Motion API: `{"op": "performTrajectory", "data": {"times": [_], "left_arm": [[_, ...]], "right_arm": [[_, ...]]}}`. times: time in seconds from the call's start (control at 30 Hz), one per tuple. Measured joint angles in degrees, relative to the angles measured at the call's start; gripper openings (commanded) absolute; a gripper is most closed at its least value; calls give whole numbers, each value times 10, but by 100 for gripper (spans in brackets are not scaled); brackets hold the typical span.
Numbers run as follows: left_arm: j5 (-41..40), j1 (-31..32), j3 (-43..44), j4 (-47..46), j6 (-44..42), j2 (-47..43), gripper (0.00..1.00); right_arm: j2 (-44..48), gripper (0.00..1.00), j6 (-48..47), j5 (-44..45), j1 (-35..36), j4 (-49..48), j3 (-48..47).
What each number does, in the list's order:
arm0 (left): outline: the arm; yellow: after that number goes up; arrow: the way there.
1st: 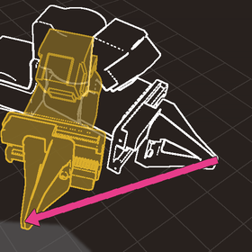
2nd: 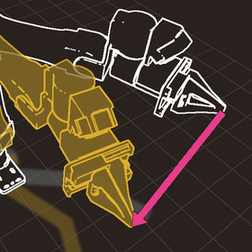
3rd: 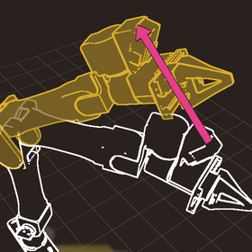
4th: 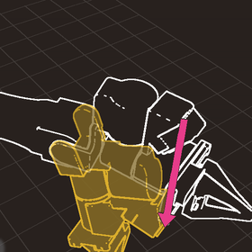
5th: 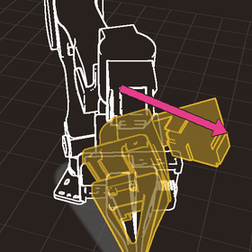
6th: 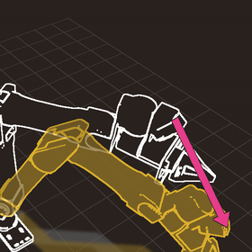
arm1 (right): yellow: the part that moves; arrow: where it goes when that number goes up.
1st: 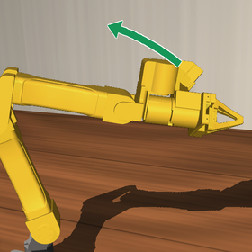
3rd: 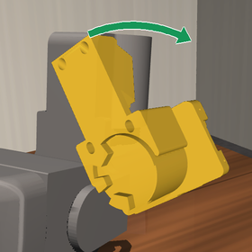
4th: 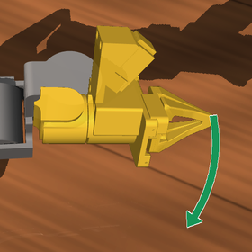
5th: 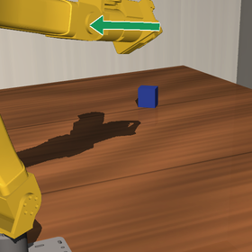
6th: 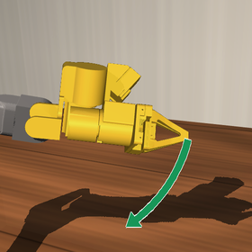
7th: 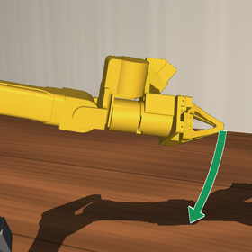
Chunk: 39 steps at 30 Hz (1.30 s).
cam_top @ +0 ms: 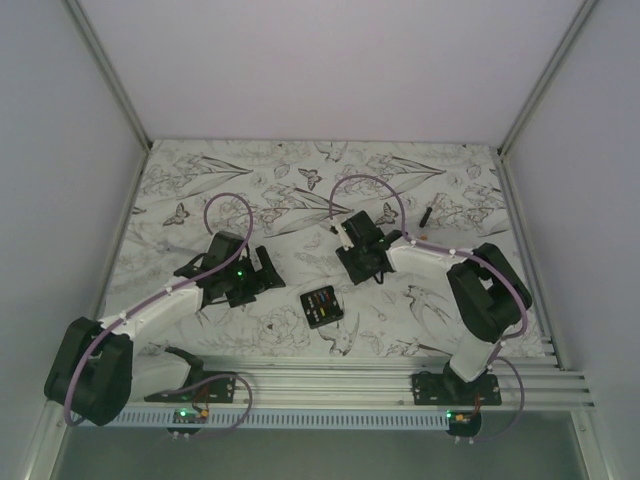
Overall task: Snap on the fuse box
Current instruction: Pick up the fuse from the center of the board.
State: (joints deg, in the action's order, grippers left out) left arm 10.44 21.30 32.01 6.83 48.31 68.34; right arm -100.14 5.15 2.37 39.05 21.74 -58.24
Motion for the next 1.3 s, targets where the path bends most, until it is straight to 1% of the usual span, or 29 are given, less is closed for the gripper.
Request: {"op": "performTrajectory", "data": {"times": [0.4,0.57,0.7,0.87,1.17,1.3], "left_arm": [[2,0,0,0,0,3,100],[2,0,0,-1,0,3,100],[2,0,0,-1,0,3,100],[2,0,0,-5,0,3,100],[5,0,0,-7,0,5,100],[7,0,2,-7,1,5,100]], "right_arm": [[19,34,13,2,2,-7,24],[19,35,33,12,2,-8,24],[19,39,59,21,2,-9,24],[18,38,99,41,9,-13,24],[16,26,152,74,23,-13,24],[16,24,160,81,24,-13,24]]}}
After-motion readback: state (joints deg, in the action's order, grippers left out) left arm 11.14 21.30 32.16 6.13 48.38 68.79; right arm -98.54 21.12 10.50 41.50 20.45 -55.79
